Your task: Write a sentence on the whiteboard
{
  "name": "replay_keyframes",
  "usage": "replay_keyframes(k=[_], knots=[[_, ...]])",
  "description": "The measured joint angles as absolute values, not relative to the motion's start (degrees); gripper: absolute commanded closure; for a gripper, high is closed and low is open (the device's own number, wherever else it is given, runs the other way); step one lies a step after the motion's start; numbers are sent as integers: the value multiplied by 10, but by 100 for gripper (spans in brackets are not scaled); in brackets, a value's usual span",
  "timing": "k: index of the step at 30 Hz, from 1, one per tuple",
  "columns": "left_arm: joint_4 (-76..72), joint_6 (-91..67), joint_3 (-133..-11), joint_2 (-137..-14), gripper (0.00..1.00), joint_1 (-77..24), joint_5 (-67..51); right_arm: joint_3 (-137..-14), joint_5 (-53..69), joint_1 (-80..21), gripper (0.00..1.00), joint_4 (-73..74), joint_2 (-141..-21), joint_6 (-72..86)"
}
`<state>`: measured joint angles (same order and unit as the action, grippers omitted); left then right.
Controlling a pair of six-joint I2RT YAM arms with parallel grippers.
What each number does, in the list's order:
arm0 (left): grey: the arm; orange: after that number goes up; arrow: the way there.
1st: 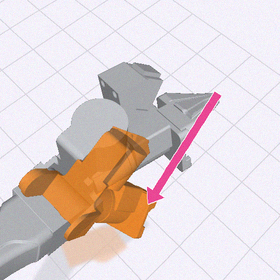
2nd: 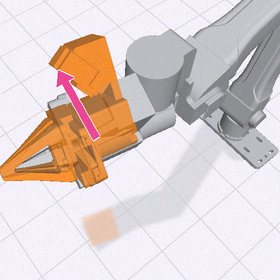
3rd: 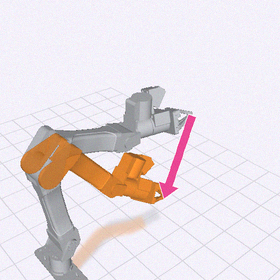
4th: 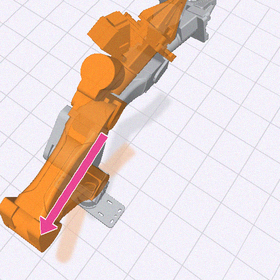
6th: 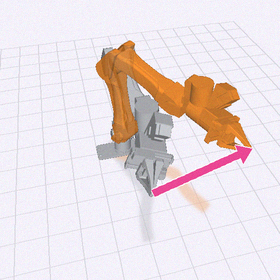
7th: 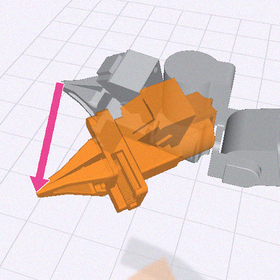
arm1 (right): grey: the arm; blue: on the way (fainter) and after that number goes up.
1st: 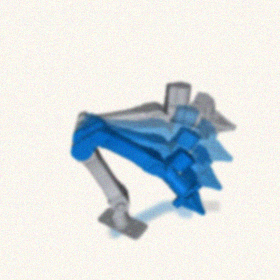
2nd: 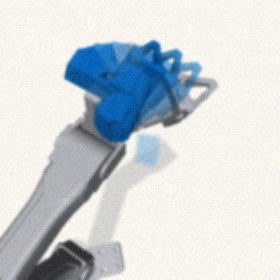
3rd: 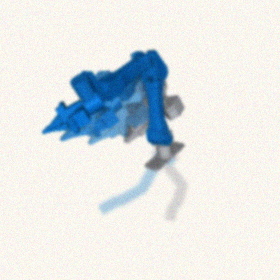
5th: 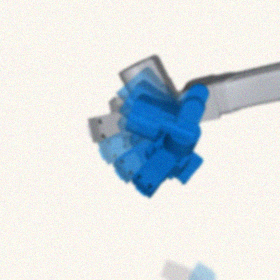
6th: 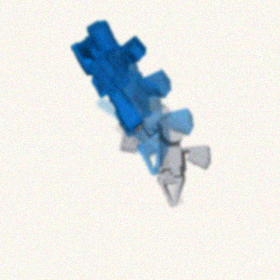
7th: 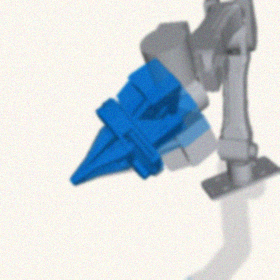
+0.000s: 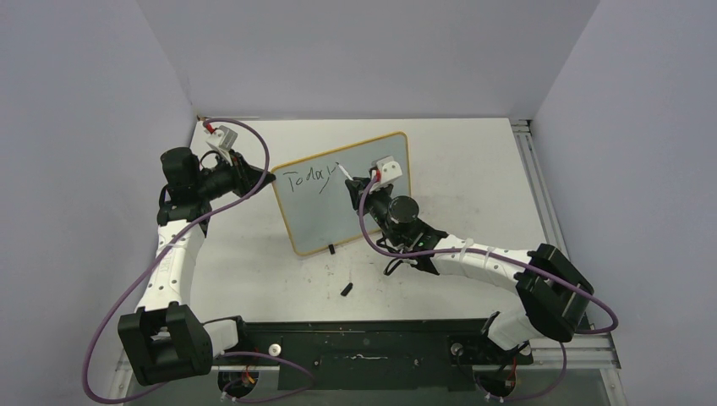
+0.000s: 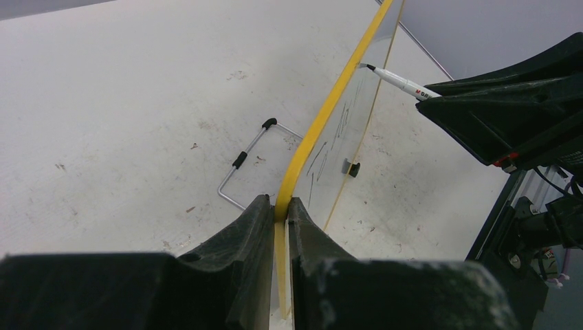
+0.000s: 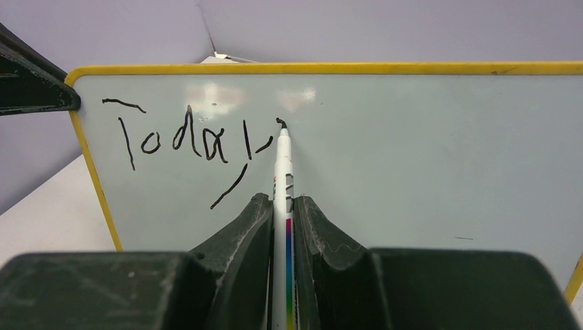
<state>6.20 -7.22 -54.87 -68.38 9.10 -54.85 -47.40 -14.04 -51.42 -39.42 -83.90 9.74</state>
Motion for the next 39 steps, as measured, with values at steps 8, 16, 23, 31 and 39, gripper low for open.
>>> replay_keyframes(k=[8,16,23,31,39], knots=[[62,-72,-549,-684,100,91,-548,-468,-141,-515,95,-394,-839,99],[62,-72,-549,-684,100,91,-549,-456,-138,-525,95,-393,-819,98],[62,-72,-549,-684,100,91,-549,-453,-140,-523,95,-392,-799,102],[62,-72,-549,-684,100,91,-547,-453,-147,-517,95,-388,-804,111],[62,-72,-549,-684,100,91,-547,-453,-148,-513,95,-389,-811,112]])
